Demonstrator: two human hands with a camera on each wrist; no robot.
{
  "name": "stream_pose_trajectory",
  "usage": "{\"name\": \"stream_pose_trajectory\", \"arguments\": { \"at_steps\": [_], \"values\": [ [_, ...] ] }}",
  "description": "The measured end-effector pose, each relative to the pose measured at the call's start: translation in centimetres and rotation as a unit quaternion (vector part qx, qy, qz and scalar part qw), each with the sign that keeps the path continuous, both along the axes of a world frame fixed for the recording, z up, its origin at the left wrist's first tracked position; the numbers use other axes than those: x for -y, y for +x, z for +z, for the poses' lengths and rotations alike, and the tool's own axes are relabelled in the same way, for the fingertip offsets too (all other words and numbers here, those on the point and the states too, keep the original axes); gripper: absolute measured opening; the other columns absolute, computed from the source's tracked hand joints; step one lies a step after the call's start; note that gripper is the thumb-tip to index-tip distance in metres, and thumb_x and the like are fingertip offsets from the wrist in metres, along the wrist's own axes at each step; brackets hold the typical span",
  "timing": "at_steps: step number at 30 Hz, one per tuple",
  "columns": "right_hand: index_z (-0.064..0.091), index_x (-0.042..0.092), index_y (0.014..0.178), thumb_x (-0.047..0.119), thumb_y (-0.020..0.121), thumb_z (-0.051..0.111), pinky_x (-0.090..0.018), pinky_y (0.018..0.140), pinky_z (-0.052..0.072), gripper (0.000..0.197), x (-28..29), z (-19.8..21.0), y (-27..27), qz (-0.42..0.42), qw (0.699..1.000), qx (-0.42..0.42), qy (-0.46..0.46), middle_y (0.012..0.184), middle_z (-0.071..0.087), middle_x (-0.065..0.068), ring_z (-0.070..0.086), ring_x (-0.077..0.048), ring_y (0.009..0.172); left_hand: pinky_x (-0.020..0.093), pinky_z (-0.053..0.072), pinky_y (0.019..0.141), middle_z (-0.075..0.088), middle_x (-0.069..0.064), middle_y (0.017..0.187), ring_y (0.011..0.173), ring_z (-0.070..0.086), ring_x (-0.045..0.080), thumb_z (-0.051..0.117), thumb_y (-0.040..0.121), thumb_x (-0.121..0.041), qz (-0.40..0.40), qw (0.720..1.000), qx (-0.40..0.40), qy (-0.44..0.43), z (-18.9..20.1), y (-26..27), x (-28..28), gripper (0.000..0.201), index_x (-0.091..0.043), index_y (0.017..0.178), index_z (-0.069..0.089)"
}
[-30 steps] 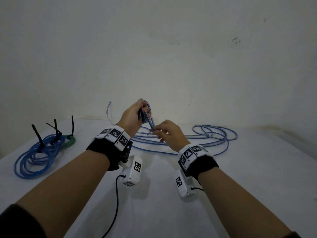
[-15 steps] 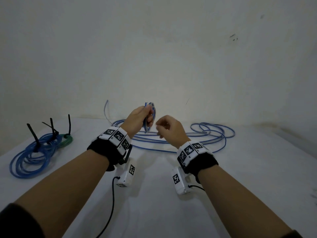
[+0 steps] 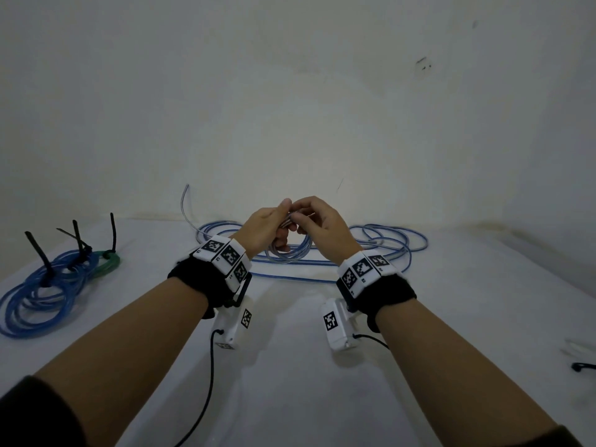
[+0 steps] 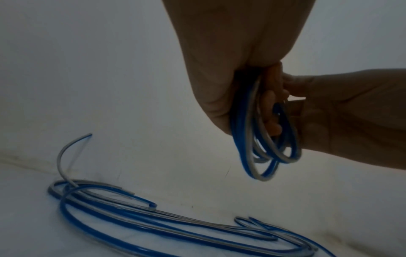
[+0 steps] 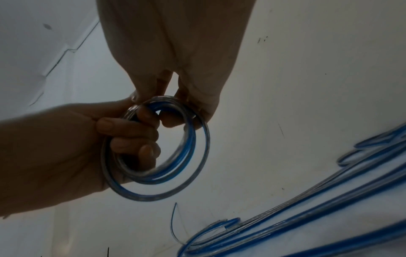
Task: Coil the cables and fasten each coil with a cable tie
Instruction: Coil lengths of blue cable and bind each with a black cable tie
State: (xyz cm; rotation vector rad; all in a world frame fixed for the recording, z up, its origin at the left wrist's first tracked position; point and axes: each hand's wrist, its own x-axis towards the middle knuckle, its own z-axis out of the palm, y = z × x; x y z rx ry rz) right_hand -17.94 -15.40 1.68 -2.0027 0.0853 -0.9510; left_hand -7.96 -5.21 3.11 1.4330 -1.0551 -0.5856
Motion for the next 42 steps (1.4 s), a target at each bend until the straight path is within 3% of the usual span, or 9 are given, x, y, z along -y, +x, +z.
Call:
{"name": "stream_pose_trajectory", "arguments": {
  "at_steps": [6, 11, 16, 23, 28, 31, 35, 39, 42],
  "values": [
    [0.061, 0.013, 0.086, 0.006, 0.089, 0.058, -0.019, 0.060, 0.042, 0.008, 1.2, 0.1, -2.2, -0.071, 0.996, 0.034, 0.042, 0.070, 0.062, 0.001, 0.051, 0.001, 0.056, 0.024, 0.048, 0.049, 0.039, -0.005, 0.050, 0.041, 0.039, 0.008, 0.032, 0.101, -0.031, -0.037, 0.999, -0.021, -0.009, 0.1, -2.3, 1.6, 0.041, -0.005, 0.080, 0.055],
    [0.061, 0.019, 0.081, 0.010, 0.087, 0.062, -0.022, 0.061, 0.041, 0.011, 3.3, 0.2, -6.1, -0.144, 0.987, 0.049, 0.054, 0.071, 0.062, 0.003, 0.050, -0.005, 0.057, 0.041, 0.052, 0.072, 0.051, 0.002, 0.070, 0.055, 0.054, 0.011, 0.035, 0.100, -0.019, -0.045, 0.993, 0.100, -0.035, -0.7, -4.7, 4.1, 0.027, 0.001, 0.101, 0.054],
    [0.061, 0.017, 0.082, 0.009, 0.087, 0.063, -0.021, 0.066, 0.046, 0.010, 5.3, 0.0, -11.2, -0.209, 0.975, 0.049, 0.066, 0.075, 0.064, 0.001, 0.059, -0.005, 0.068, 0.029, 0.049, 0.067, 0.052, 0.002, 0.069, 0.063, 0.056, 0.016, 0.035, 0.100, -0.016, -0.082, 0.977, 0.195, -0.028, -0.8, -8.8, 7.3, 0.023, -0.009, 0.089, 0.054],
    [0.060, 0.020, 0.078, 0.009, 0.087, 0.062, -0.018, 0.062, 0.042, 0.015, 7.9, 0.0, -19.4, -0.293, 0.952, 0.028, 0.083, 0.072, 0.062, 0.003, 0.053, 0.004, 0.056, 0.024, 0.054, 0.056, 0.040, 0.004, 0.067, 0.054, 0.043, 0.013, 0.032, 0.101, -0.018, -0.191, 0.981, -0.011, -0.003, -1.0, -16.8, 12.2, 0.030, -0.010, 0.077, 0.048],
    [0.060, 0.015, 0.081, 0.011, 0.089, 0.060, -0.024, 0.057, 0.047, 0.009, 8.6, 0.2, -25.1, -0.314, 0.944, -0.024, 0.102, 0.072, 0.062, -0.004, 0.054, -0.013, 0.055, 0.017, 0.043, 0.044, 0.037, 0.002, 0.065, 0.053, 0.038, 0.014, 0.031, 0.101, -0.020, -0.189, 0.980, 0.056, 0.005, -1.7, -21.7, 14.7, 0.031, -0.014, 0.074, 0.044],
    [0.063, 0.008, 0.096, 0.022, 0.095, 0.051, -0.025, 0.059, 0.051, 0.018, 9.2, 0.6, -28.3, -0.306, 0.936, -0.071, 0.155, 0.077, 0.063, -0.005, 0.060, -0.016, 0.060, 0.025, 0.043, 0.050, 0.037, 0.002, 0.064, 0.051, 0.037, 0.014, 0.032, 0.100, -0.019, -0.186, 0.980, 0.066, 0.015, -2.3, -24.0, 15.8, 0.032, -0.013, 0.072, 0.043],
    [0.061, 0.002, 0.094, 0.021, 0.094, 0.054, -0.029, 0.059, 0.052, 0.021, 10.9, -0.3, -33.5, -0.424, 0.864, -0.229, 0.147, 0.076, 0.062, -0.009, 0.057, -0.019, 0.061, 0.030, 0.043, 0.053, 0.037, 0.001, 0.064, 0.050, 0.035, 0.015, 0.032, 0.100, -0.020, -0.195, 0.978, 0.072, 0.019, -2.9, -26.4, 16.7, 0.032, -0.014, 0.071, 0.043],
    [0.065, -0.002, 0.087, 0.015, 0.087, 0.063, -0.039, 0.080, 0.055, 0.017, 12.1, -2.0, -37.5, -0.476, 0.736, -0.476, 0.068, 0.090, 0.070, -0.019, 0.062, -0.026, 0.075, 0.029, 0.042, 0.051, 0.036, 0.001, 0.063, 0.049, 0.035, 0.015, 0.032, 0.100, -0.019, -0.202, 0.975, 0.083, 0.027, -3.5, -27.8, 17.4, 0.032, -0.015, 0.070, 0.043],
    [0.065, -0.007, 0.092, 0.019, 0.083, 0.069, -0.039, 0.083, 0.054, 0.027, 12.4, -3.4, -38.8, -0.489, 0.691, -0.531, 0.037, 0.099, 0.069, -0.021, 0.061, -0.026, 0.080, 0.028, 0.041, 0.052, 0.036, 0.000, 0.063, 0.049, 0.034, 0.014, 0.033, 0.100, -0.020, -0.205, 0.975, 0.073, 0.036, -3.9, -28.6, 17.7, 0.032, -0.015, 0.070, 0.044]
  ]
}}
